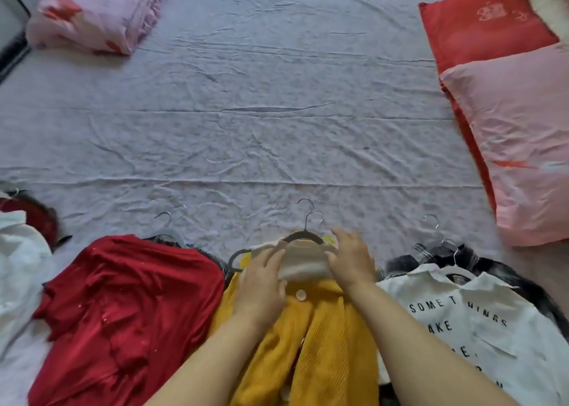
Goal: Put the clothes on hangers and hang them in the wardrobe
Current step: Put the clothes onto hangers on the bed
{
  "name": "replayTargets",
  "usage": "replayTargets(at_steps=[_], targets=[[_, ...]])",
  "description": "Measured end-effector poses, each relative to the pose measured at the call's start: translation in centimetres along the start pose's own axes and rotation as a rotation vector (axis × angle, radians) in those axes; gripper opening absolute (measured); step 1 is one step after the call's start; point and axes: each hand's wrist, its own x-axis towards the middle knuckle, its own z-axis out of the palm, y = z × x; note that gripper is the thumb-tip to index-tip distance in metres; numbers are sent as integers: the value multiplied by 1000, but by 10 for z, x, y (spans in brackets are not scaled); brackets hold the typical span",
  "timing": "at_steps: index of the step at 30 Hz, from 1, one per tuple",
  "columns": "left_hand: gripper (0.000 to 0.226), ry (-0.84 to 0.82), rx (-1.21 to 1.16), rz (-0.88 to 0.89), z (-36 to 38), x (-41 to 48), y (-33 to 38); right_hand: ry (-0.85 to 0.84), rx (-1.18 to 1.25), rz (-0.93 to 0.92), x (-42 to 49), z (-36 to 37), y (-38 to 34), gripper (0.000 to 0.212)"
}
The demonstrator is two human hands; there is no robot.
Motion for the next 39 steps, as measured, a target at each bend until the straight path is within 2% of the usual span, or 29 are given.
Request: replayTargets(at_steps=[4, 10, 14, 20, 29, 33, 39], targets=[[54, -47, 33, -52, 14, -6, -5, -56, 82, -33, -9, 15, 6, 41], [52, 4, 62, -80, -5, -11, -12, -126, 116, -118, -42, 26, -1, 41], [51, 41, 66, -114, -31, -26, -24, -125, 92, -204, -61, 23, -24, 41], [49, 192, 87, -146, -82, -76, -65, -124, 51, -374, -96, 22, -88, 40], [53, 307, 139, -262, -159, -183, -186, -134, -19, -552, -187, 66, -215, 44], [54, 319, 128, -288, -191, -243, -260, -116, -46, -579, -243, 111, -271, 45], [53, 336, 110, -406, -240, -325, -373, -193, -103, -637, -317, 189, -364, 45]])
